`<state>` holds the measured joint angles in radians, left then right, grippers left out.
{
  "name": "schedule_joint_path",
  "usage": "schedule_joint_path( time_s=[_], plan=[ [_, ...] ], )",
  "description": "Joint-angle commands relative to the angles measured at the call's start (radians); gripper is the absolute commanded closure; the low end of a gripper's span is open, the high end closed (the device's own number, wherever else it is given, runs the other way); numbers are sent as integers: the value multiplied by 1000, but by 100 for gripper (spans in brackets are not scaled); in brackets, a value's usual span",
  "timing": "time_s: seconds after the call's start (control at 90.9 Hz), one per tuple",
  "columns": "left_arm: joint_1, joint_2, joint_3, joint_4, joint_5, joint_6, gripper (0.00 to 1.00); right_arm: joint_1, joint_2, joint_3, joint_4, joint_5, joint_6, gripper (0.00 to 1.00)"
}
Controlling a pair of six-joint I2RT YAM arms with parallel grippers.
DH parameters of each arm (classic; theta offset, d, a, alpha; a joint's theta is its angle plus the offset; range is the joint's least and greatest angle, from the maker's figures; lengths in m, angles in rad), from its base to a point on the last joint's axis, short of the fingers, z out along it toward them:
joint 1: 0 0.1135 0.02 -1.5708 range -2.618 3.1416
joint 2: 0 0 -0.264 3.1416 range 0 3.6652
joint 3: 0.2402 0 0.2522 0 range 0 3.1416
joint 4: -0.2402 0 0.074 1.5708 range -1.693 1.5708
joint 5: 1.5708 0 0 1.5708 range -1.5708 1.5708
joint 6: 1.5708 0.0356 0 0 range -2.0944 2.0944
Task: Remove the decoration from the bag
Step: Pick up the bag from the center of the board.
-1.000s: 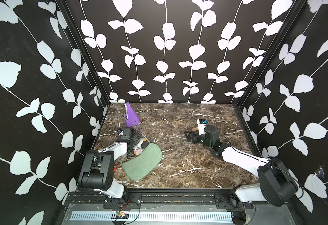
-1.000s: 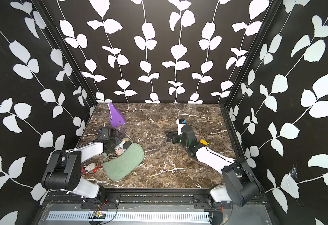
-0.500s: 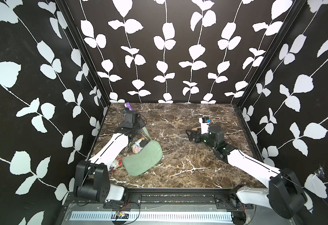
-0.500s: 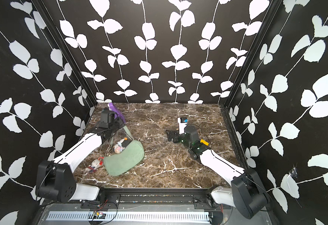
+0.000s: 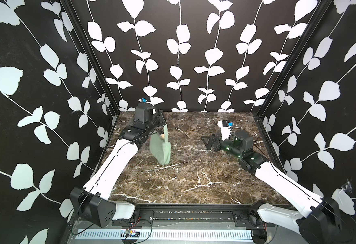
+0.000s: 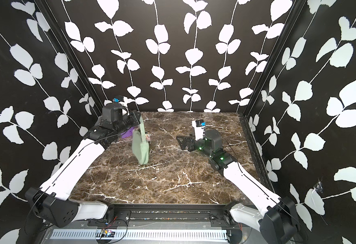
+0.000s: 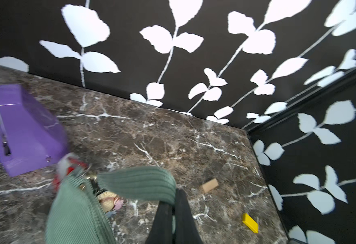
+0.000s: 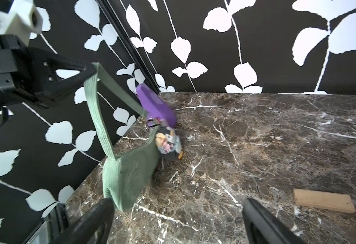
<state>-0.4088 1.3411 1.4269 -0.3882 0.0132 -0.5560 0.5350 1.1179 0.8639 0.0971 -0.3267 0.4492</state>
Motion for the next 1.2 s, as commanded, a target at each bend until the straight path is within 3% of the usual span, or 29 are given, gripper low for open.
schedule_joint_path(
  time_s=[0.0, 0.209, 0.44, 0.605, 0.715, 0.935, 1.1, 1.188],
  plan=[
    [-10, 15, 46, -4, 77, 8, 100, 5, -27, 13, -23, -19, 8, 3],
    [-12, 154, 218, -44, 495, 110, 100, 5, -50, 10, -78, 6, -34, 2],
    [-13, 364, 614, -457, 973, 460, 100, 0, -34, 79, -207, -15, -186, 1],
    [-12, 415, 764, -662, 1057, 705, 100, -58, -3, 149, -285, -169, -278, 1],
    [-13, 392, 744, -689, 1114, 853, 100, -131, 13, 170, -270, -342, -294, 2],
    [-12, 374, 714, -632, 1175, 970, 100, -191, 118, 309, -361, -560, -385, 3],
    [-13, 332, 636, -498, 1231, 1006, 100, -191, 188, 370, -380, -719, -429, 12],
    [-13, 300, 575, -397, 1275, 1006, 100, -185, 220, 380, -341, -818, -413, 24]
  ],
)
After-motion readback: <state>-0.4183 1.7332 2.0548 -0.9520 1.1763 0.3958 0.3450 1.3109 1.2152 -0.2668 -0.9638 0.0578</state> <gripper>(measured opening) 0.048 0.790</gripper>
